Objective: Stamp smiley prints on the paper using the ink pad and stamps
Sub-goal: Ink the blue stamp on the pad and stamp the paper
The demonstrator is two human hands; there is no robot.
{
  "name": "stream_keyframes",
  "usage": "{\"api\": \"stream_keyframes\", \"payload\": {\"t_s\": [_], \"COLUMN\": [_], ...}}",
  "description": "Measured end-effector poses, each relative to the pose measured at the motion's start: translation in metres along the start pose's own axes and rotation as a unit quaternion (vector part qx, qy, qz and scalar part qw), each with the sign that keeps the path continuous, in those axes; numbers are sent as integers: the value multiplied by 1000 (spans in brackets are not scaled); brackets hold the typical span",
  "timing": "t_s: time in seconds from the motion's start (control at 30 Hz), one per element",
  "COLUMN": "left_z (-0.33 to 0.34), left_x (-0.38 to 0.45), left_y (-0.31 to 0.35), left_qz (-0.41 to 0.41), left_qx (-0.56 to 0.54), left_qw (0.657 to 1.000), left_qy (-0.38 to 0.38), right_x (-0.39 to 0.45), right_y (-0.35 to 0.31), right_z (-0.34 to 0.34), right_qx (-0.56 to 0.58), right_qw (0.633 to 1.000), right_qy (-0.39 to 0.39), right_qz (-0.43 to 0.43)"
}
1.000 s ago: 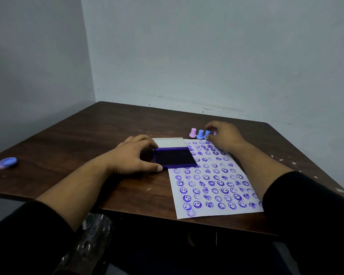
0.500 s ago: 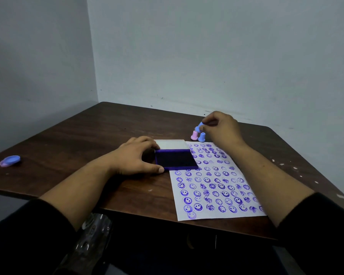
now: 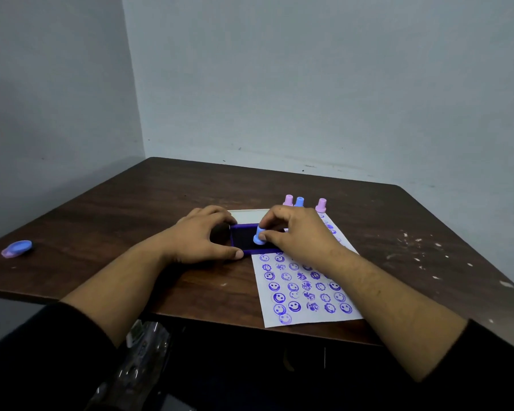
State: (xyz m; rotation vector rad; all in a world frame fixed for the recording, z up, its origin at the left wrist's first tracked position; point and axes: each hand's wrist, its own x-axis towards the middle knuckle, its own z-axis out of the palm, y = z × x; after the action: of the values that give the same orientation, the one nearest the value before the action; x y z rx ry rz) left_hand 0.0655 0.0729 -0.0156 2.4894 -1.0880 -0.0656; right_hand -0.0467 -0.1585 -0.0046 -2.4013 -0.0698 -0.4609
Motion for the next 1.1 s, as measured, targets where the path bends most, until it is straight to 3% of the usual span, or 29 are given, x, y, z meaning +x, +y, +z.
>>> {"api": "stream_keyframes", "payload": {"t_s": [1.1], "left_z": [0], "left_x": [2], "left_y": [0], "left_qz": [-4], "left_qx": [8], "left_qw": [1000], "left_qy": [-7], "right_x": [-1], "right_y": [1], "right_z": [1], "right_qx": [-55], "right_qw": [998], "right_qy": [4], "right_qz": [-5]}}
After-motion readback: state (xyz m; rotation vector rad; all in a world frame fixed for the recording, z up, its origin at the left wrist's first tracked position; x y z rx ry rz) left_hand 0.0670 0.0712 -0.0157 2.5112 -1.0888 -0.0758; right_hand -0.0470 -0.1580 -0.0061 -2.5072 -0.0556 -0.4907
